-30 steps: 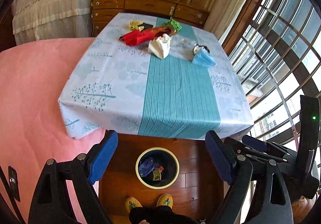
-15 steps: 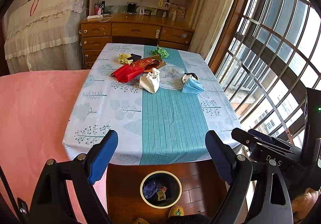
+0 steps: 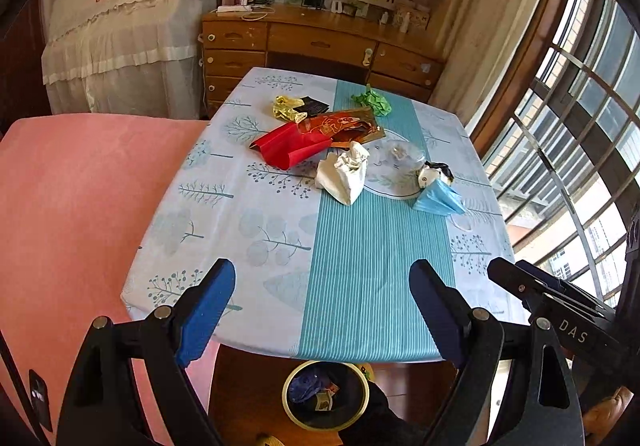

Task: Collect trash
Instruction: 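Grasp the crumpled tissue with the left tool while the right grasps the blue mask, then carry the tissue and mask over the bin and open both tools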

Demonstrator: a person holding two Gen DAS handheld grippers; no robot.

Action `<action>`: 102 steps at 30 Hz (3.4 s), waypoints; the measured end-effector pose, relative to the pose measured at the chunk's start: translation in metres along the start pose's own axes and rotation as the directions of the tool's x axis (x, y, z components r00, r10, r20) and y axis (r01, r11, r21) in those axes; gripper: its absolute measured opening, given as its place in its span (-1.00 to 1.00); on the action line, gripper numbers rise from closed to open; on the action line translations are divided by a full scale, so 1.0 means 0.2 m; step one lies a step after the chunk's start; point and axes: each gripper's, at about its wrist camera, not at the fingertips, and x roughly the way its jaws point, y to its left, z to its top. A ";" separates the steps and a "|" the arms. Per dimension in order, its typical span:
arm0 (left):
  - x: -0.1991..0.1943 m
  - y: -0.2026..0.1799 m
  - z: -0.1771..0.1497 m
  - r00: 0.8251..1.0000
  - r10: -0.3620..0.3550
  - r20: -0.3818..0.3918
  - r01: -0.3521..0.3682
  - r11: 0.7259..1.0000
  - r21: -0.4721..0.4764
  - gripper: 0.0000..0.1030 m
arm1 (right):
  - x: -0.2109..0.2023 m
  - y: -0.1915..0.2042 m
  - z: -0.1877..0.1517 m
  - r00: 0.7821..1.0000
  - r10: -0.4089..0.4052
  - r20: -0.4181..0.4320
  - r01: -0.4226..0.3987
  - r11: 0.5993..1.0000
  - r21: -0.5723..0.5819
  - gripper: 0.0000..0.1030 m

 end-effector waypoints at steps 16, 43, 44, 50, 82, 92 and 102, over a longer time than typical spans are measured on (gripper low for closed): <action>0.83 -0.25 0.40 0.963 0.200 -0.181 -0.223 0.968 -0.116 0.70 | 0.72 -0.38 0.48 0.988 -0.053 -0.142 -0.032 0.841 -0.541 0.09; 1.48 -0.12 0.55 0.916 0.119 -0.383 -0.207 0.958 -0.197 0.70 | 1.04 -0.47 0.51 0.890 0.136 -0.436 -0.328 0.854 -0.403 -0.80; 1.50 -0.12 0.55 0.916 0.116 -0.384 -0.205 0.959 -0.198 0.70 | 1.04 -0.47 0.51 0.888 0.138 -0.438 -0.330 0.855 -0.401 -0.80; 1.52 -0.11 0.56 0.931 0.062 -0.359 -0.156 0.959 -0.238 0.20 | 1.04 -0.47 0.49 0.877 0.148 -0.458 -0.341 0.862 -0.374 -0.80; 0.40 -0.14 -0.04 0.988 -0.011 -0.155 0.024 0.996 0.083 -0.30 | 0.49 -0.03 0.01 0.926 0.115 -0.360 -0.215 0.944 -0.251 -0.82; 0.05 0.14 -0.42 0.987 -0.089 -0.130 0.118 0.965 0.235 -0.30 | 0.27 0.16 -0.50 0.943 0.043 -0.329 -0.079 0.992 -0.098 -0.82; -0.01 0.23 -0.70 0.962 -0.146 -0.231 0.200 0.952 0.232 -0.30 | 0.16 0.20 -0.85 0.902 -0.042 -0.429 0.023 0.999 -0.049 -0.82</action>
